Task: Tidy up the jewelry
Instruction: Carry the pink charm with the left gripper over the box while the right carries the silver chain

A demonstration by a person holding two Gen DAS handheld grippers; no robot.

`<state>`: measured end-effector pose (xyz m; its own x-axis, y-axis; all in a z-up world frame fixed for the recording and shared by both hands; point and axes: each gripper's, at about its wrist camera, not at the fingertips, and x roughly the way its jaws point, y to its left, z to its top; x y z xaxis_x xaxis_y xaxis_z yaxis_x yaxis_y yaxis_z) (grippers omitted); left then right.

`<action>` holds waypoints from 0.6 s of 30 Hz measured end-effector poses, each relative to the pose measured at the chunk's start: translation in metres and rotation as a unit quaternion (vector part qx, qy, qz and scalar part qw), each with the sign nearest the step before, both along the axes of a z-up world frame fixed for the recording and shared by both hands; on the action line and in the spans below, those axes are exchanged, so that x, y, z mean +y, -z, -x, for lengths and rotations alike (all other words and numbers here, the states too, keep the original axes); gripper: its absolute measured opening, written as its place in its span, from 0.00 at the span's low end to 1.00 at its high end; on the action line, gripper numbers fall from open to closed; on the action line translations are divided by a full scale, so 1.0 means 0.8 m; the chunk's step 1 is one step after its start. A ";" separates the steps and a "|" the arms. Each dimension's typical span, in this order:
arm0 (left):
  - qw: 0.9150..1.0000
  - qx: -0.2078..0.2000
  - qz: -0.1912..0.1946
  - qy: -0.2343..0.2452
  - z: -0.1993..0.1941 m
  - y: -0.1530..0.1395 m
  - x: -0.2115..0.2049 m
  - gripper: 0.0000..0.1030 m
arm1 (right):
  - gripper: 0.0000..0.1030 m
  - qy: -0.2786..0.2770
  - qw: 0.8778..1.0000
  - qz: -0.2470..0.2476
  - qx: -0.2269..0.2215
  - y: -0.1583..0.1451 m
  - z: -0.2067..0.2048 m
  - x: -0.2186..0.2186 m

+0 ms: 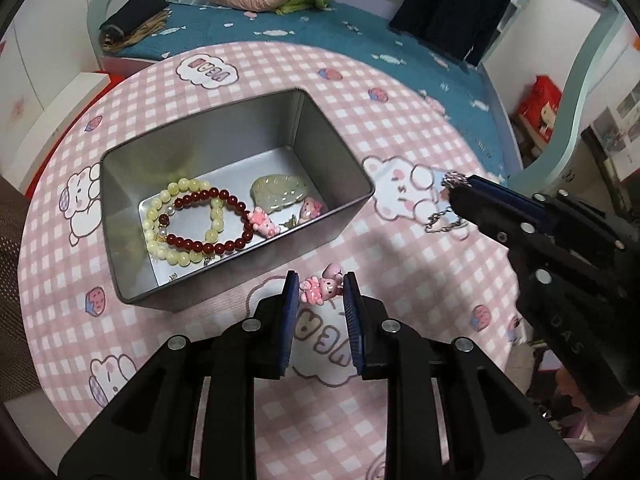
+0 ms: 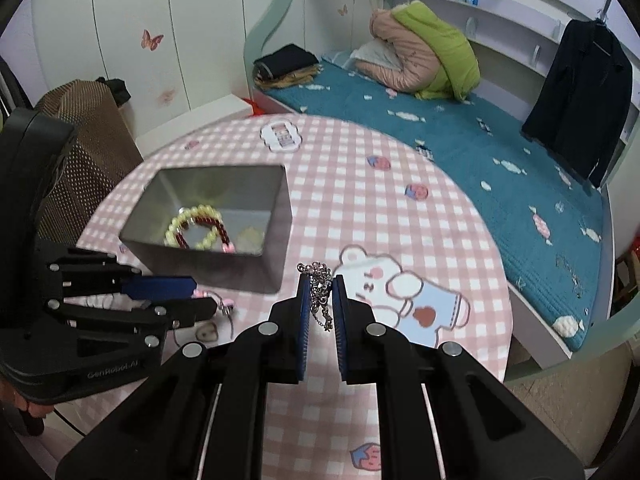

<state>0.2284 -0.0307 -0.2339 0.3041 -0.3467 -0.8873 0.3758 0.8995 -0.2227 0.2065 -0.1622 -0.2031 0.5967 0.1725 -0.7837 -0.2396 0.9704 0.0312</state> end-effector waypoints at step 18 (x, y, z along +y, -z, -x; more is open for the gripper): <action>0.993 -0.045 0.053 -0.095 -0.017 -0.061 0.067 0.22 | 0.10 -0.081 0.996 -0.006 -0.027 -0.016 -0.035 0.062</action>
<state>0.2423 0.0231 -0.1853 0.4495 -0.3663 -0.8147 0.2248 0.9291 -0.2937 0.2347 -0.1125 -0.1899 0.6013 0.2796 -0.7485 -0.3950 0.9183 0.0258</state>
